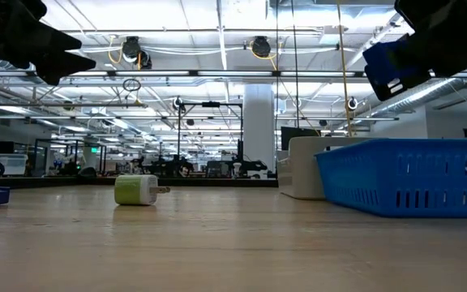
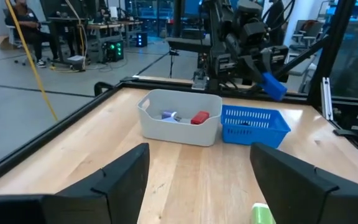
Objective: Pick & Place Office items
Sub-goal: Put the top blue digital clock into the blue bin
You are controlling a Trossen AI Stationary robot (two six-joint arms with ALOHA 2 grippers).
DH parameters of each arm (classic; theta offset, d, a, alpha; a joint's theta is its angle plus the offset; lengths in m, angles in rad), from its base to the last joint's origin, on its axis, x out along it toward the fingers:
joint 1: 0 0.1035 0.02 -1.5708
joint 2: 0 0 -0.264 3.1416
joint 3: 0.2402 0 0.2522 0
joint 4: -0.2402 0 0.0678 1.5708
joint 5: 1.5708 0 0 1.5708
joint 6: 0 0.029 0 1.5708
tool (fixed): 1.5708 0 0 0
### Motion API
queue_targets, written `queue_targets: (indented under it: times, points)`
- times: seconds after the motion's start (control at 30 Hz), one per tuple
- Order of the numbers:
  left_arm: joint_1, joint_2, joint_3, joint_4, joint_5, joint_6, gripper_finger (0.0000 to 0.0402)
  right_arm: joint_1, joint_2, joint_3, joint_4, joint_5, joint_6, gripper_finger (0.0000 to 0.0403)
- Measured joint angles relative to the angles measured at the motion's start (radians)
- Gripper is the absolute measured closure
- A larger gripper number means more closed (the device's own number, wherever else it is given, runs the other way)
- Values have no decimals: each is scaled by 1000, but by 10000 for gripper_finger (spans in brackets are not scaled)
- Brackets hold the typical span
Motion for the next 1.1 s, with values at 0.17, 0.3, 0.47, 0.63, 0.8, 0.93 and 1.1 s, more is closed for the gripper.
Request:
queue_targets:
  times: [0.17, 0.3, 0.47, 0.63, 0.8, 0.93, 1.1]
  points:
    - [0, 0, 0, 0, -1, 82, 109, 24, 18, 0, -12, 1, 0, 341]
    - [0, 0, 0, 1, 1, 111, 109, 25, 33, 0, -19, 3, 0, 338]
    - [0, 0, 0, 2, 1, 112, 119, 25, 58, 0, -18, 5, 0, 341]
    - [0, 0, 0, 3, 1, 112, 128, 24, 91, 1, -14, 4, 0, 338]
    - [0, 0, 0, 3, 1, 112, 120, 24, 126, 1, -6, 5, -12, 341]
    - [0, 0, 0, 3, 1, 112, 111, 24, 154, 1, 7, 5, -36, 338]
    - [0, 0, 0, 3, 1, 112, 106, 24, 189, 1, 6, 2, -42, 340]
